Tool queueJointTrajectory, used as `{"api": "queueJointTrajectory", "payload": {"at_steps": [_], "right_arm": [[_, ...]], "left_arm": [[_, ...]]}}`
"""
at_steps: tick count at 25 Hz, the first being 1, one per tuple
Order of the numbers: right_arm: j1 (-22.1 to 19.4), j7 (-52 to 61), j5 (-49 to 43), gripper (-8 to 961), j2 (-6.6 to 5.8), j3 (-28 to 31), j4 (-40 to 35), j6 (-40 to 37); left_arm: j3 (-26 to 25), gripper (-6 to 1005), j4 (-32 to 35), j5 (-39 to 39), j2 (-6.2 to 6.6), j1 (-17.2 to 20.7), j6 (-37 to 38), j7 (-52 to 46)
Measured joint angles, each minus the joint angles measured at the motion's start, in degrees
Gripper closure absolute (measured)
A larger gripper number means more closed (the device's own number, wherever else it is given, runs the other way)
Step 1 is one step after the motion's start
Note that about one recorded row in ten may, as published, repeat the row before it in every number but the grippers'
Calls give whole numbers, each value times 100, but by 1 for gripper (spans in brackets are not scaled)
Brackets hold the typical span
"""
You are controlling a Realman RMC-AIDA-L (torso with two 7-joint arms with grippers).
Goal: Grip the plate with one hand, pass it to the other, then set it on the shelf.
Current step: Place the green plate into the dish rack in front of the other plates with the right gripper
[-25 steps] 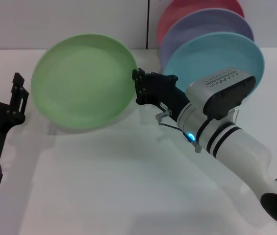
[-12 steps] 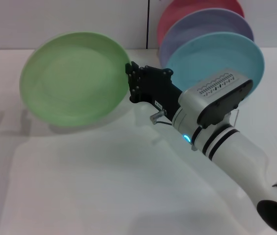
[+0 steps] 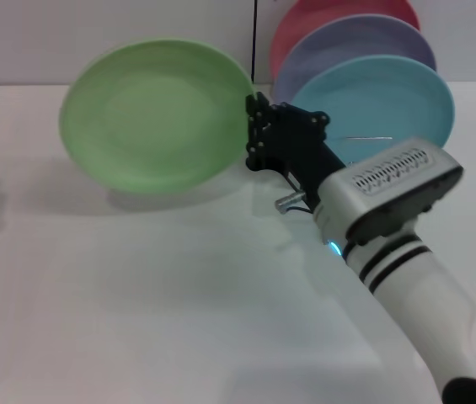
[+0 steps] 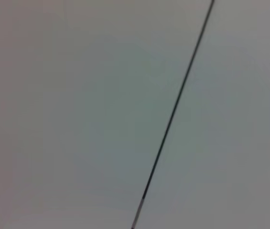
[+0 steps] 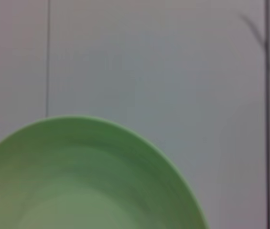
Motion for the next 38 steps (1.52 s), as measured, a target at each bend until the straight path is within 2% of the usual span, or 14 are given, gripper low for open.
{"api": "queueJointTrajectory", "payload": {"at_steps": [7, 16, 20, 23, 24, 25, 26, 27, 31, 32, 33, 35, 36, 38], "right_arm": [[-715, -631, -113, 937, -32, 89, 633, -586], [-2252, -1038, -1342, 937, -89, 1053, 1771, -670], [-2608, -1039, -1614, 937, -146, 1221, 1995, -649], [-2852, -1034, -1776, 937, -331, 1251, 2280, -647], [-2958, -1007, -1848, 937, -447, 1254, 2387, -674], [-2958, -1007, -1848, 937, -447, 1254, 2387, -674], [-3025, -996, -1872, 937, -572, 1259, 2465, -698], [-3025, -996, -1872, 937, -572, 1259, 2465, -698], [-3163, -925, -1881, 937, -821, 1275, 2554, -774], [-3163, -925, -1881, 937, -821, 1275, 2554, -774], [-3201, -713, -1932, 937, -943, 1280, 2550, -885], [-3223, -521, -2014, 937, -1014, 1284, 2542, -929], [-3303, -34, -2233, 937, -1178, 1343, 2522, -991], [-3350, 181, -2348, 937, -1243, 1396, 2509, -1007]], "left_arm": [[-64, 408, 80, 1, 75, -118, -224, -60], [-72, 409, 85, -4, 189, -258, -522, -73], [-81, 410, 85, -4, 193, -276, -555, -75], [-133, 410, 85, -3, 204, -344, -693, -73], [-134, 410, 89, -3, 210, -362, -724, -75], [-134, 410, 89, -3, 210, -362, -724, -75], [-141, 410, 93, -3, 211, -370, -743, -76], [-144, 410, 93, -3, 212, -374, -748, -76], [-155, 411, 86, -32, 206, -401, -820, -76], [-155, 411, 86, -32, 206, -401, -820, -76], [-171, 411, 89, -34, 197, -406, -831, -71], [-259, 411, 95, -30, 173, -412, -857, -50], [-353, 411, 95, -19, 154, -412, -887, -41], [-375, 411, 94, -16, 151, -412, -892, -41]]}}
